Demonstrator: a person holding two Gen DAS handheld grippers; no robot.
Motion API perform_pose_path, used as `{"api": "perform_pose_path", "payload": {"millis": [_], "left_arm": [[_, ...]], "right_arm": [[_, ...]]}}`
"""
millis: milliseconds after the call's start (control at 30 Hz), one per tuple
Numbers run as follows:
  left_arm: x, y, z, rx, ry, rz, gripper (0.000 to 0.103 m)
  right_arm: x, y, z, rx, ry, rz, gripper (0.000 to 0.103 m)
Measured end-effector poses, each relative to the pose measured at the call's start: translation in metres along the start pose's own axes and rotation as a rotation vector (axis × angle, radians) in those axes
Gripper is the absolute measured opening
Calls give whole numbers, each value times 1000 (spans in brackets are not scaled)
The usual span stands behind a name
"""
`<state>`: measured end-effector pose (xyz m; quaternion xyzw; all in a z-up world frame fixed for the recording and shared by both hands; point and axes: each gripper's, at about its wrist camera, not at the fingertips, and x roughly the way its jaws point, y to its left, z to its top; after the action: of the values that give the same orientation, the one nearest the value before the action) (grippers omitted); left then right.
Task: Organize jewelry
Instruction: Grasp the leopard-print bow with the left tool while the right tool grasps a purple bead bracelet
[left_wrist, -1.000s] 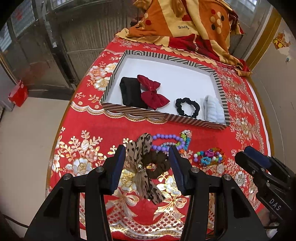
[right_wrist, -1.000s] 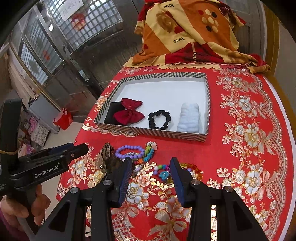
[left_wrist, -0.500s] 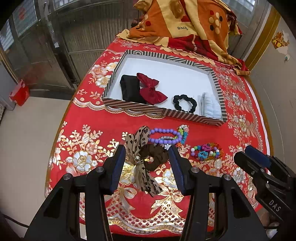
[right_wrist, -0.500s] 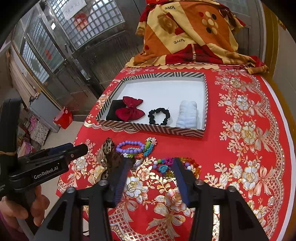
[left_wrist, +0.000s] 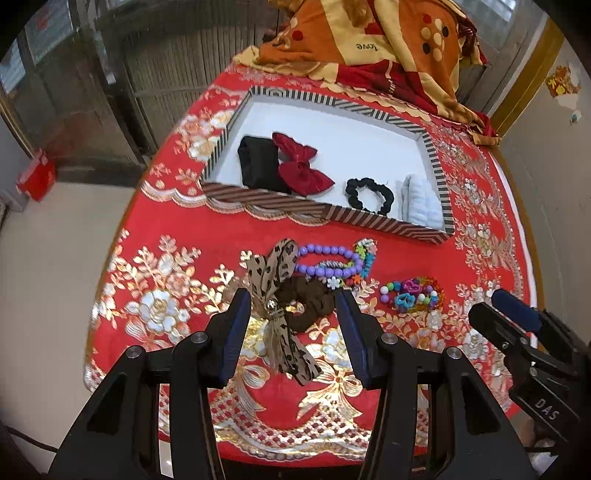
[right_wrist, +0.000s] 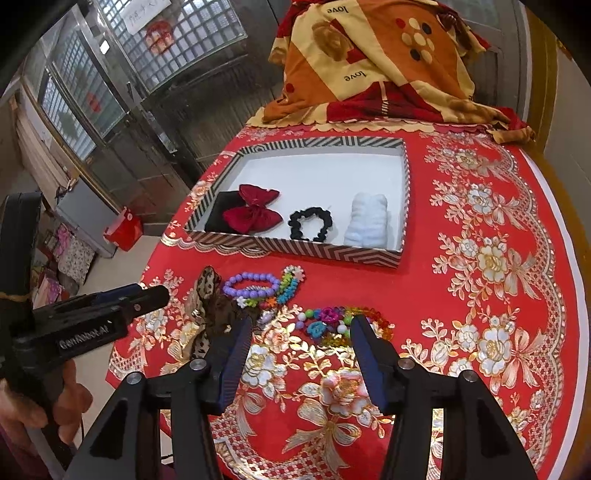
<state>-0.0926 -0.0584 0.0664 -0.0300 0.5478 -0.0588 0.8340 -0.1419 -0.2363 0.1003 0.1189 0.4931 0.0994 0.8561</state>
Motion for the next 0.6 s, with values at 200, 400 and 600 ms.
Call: {"api": "perform_pose_path", "payload": {"millis": [200, 400, 600], "left_arm": [[13, 32, 7, -131, 74, -78, 48], [24, 56, 11, -201, 108, -88, 48], [43, 61, 4, -198, 165, -78, 48]], "right_arm": [[9, -14, -7, 19, 31, -10, 53], [22, -30, -14, 62, 55, 3, 53], [33, -19, -9, 28, 72, 46, 53]]}}
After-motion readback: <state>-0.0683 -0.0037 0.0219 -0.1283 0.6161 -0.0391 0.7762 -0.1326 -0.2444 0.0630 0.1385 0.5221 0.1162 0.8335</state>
